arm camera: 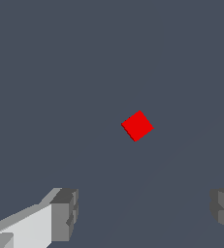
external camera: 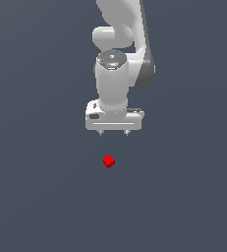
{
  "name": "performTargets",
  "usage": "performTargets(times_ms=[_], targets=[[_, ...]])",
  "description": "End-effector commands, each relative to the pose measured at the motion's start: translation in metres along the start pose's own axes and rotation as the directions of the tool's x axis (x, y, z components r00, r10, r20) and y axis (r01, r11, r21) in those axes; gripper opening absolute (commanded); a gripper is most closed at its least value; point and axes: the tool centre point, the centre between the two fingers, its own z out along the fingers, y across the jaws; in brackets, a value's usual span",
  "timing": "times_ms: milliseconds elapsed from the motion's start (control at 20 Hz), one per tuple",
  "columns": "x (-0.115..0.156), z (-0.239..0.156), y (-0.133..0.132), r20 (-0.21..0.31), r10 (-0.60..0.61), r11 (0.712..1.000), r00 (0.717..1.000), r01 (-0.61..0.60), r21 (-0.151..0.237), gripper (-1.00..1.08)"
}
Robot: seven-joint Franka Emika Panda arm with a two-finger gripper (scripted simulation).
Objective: Pick up the red cube and move it to a goal position.
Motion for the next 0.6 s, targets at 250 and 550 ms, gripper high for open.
performTargets(times_ms=[250,550], targets=[[0.001,0.004,0.001,0.001,-0.016,1.0,1.0,0.016,0.0,1.0],[0.004,0.021,0.005,0.005,-0.078,0.997,0.997,0.078,0.0,1.0]])
